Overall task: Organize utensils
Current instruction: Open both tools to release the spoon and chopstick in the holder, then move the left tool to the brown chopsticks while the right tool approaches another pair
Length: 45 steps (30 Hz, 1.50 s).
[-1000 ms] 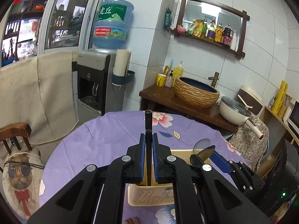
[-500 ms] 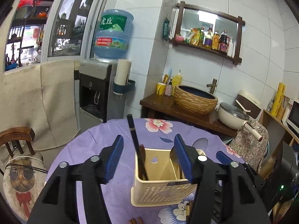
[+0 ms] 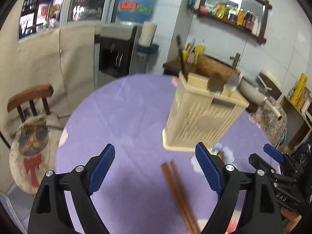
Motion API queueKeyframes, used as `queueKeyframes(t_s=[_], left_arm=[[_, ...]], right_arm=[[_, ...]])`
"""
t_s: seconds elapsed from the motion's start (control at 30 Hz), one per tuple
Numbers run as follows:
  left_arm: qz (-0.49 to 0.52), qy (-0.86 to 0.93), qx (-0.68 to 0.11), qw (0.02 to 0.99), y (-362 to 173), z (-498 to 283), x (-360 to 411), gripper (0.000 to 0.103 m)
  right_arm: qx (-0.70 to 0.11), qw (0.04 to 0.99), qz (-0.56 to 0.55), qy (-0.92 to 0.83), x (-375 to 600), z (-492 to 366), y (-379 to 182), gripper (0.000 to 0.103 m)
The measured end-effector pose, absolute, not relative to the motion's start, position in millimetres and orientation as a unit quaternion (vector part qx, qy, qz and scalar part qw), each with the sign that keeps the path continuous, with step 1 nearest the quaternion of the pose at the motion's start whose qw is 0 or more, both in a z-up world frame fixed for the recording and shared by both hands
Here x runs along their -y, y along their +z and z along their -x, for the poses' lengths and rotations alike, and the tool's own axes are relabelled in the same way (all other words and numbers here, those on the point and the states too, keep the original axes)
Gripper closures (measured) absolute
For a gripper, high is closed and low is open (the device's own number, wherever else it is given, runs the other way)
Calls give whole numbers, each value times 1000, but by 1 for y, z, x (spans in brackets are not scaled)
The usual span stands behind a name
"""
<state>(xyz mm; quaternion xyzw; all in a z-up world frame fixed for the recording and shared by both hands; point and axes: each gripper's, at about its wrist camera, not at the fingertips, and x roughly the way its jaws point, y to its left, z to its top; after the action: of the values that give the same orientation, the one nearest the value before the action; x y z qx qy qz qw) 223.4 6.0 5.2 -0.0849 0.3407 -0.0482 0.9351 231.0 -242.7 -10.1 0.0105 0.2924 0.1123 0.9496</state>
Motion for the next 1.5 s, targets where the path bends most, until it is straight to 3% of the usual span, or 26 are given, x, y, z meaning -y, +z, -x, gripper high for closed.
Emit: queueKeyframes(t_s=[0.47, 0.93, 1.5], left_arm=[[62, -34, -415, 907, -58, -209, 2, 42], [32, -43, -436, 898, -71, -214, 25, 49], [12, -40, -451, 892, -78, -217, 36, 51]], right_arm=[[-398, 915, -21, 57, 249, -223, -81, 23], [-427, 904, 5, 33, 244, -241, -90, 30], [-433, 901, 26, 28, 253, -258, -94, 30]])
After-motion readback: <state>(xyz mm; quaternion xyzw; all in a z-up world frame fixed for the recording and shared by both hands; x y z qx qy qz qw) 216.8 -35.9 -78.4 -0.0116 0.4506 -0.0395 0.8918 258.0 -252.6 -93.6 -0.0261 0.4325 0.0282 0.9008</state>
